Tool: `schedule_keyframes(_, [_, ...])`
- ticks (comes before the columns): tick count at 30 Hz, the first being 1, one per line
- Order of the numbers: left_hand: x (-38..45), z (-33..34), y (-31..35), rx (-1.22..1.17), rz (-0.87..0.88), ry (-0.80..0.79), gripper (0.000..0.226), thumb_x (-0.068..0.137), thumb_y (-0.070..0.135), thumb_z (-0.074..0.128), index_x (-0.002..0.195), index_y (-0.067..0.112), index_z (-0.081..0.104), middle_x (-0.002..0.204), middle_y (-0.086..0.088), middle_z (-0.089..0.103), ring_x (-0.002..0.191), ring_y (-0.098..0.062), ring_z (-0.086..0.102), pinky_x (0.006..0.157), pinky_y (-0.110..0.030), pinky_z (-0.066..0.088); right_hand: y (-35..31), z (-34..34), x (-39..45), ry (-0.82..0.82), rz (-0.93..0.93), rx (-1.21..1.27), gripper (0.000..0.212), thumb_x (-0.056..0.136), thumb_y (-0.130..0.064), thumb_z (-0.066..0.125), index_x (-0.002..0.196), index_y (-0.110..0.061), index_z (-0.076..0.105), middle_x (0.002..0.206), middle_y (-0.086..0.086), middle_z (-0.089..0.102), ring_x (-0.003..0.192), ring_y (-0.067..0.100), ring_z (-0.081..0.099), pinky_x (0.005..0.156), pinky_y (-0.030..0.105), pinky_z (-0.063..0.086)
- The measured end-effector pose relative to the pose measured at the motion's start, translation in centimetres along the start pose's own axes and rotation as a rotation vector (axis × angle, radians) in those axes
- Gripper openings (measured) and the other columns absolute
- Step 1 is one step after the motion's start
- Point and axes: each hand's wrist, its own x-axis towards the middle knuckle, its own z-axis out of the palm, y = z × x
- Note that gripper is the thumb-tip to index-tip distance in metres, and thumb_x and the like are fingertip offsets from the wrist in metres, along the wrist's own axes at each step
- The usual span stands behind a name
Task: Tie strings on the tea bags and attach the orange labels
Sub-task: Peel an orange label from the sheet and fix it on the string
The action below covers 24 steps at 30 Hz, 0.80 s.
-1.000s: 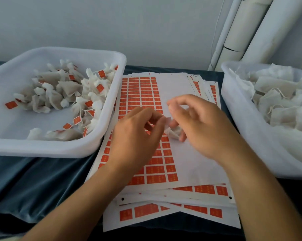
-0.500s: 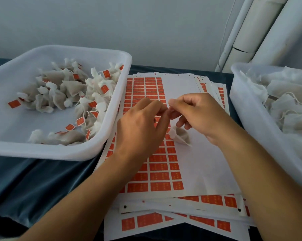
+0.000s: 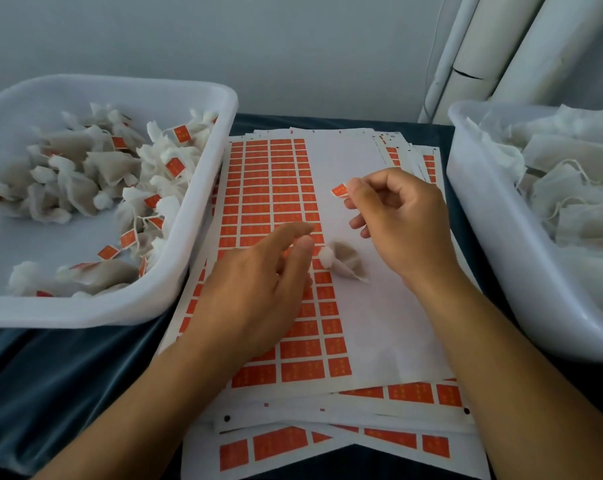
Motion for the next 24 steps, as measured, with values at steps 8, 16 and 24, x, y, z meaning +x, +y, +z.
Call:
schedule_keyframes(8, [0.9,1.5,0.3,-0.073,-0.074,-0.133,0.044,0.099,0.066,0.029,0.119,0.046,0.062,0.080,0.033,0.060,0.077,0.003,0.065,0.059,-0.007,0.045,0.1,0.0,-0.2,-0.008,-0.004,0.013,0.014,0.100,-0.042,0.061,0.098,-0.030,0.068,0.090,-0.019,0.073,0.074,0.001,0.072,0.064,0.016,0.058])
schedule_keyframes(16, [3.4,1.1,0.5,-0.168,0.054,0.121,0.029,0.101,0.044,0.057,0.127,0.040,0.068,0.109,0.033,0.065,0.090,0.014,0.063,0.065,0.004,0.045,0.4,-0.1,0.0,-0.022,0.016,0.114,0.009,0.097,-0.033,0.069,0.103,-0.026,0.069,0.089,-0.014,0.073,0.078,0.006,0.073,0.067,0.021,0.061])
schedule_keyframes(24, [5.6,1.8,0.9,-0.592,0.051,0.217,0.015,0.094,0.017,0.072,0.107,0.023,0.077,0.097,0.021,0.076,0.088,-0.001,0.074,0.068,-0.011,0.055,0.3,-0.5,0.3,0.004,0.054,0.365,0.022,0.092,-0.026,0.064,0.114,-0.023,0.064,0.080,-0.007,0.071,0.067,0.015,0.071,0.060,0.021,0.055])
